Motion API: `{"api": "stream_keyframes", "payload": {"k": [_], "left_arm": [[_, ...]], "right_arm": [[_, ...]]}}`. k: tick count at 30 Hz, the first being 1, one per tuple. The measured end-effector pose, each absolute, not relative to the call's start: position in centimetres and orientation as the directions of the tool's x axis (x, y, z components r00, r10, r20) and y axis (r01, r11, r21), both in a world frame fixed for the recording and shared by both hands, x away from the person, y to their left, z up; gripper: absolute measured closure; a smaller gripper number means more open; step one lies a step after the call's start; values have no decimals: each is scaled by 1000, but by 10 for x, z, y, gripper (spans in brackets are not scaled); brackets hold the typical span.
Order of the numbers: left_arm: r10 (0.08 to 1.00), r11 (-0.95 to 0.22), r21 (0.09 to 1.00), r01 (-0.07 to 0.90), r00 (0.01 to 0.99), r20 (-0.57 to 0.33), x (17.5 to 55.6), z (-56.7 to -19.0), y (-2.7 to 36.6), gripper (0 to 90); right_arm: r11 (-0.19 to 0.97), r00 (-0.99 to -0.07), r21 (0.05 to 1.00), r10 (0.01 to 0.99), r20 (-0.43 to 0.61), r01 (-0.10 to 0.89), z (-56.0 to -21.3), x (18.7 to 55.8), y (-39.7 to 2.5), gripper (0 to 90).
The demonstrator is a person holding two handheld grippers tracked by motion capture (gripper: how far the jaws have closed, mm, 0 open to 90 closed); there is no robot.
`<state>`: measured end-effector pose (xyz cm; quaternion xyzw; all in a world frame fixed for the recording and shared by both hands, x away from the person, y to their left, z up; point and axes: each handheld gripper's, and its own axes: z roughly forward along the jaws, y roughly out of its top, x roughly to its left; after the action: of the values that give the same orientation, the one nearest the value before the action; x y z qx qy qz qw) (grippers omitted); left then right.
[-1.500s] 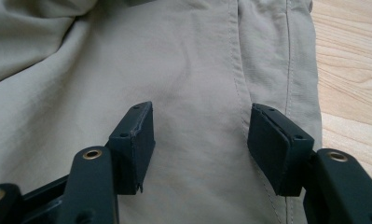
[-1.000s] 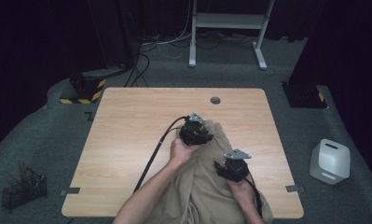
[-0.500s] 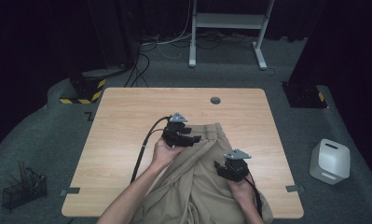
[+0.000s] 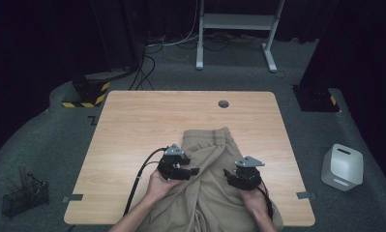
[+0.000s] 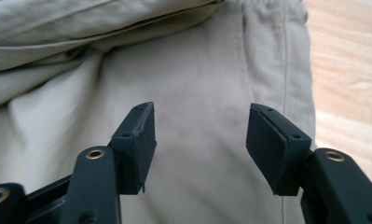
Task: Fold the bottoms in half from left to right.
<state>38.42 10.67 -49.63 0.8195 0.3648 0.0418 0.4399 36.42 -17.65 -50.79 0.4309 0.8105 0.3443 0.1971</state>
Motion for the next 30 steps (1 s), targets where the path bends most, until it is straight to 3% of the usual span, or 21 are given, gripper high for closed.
{"api": "stream_keyframes", "payload": {"k": [5, 11, 16, 30], "left_arm": [[691, -358, 729, 583, 691, -214, 381, -513, 99, 446], [731, -379, 732, 566, 668, -138, 386, -518, 97, 520], [762, -347, 743, 572, 634, -131, 397, -520, 106, 560], [823, -357, 725, 589, 565, -53, 446, -518, 128, 575]], "right_arm": [[424, -566, 696, 824, -30, 580, -518, 357, -179, 402], [416, -579, 730, 814, -34, 543, -523, 361, -173, 402], [408, -572, 731, 820, -30, 547, -523, 374, -163, 403], [391, -546, 732, 837, -32, 558, -524, 420, -120, 403]]}}
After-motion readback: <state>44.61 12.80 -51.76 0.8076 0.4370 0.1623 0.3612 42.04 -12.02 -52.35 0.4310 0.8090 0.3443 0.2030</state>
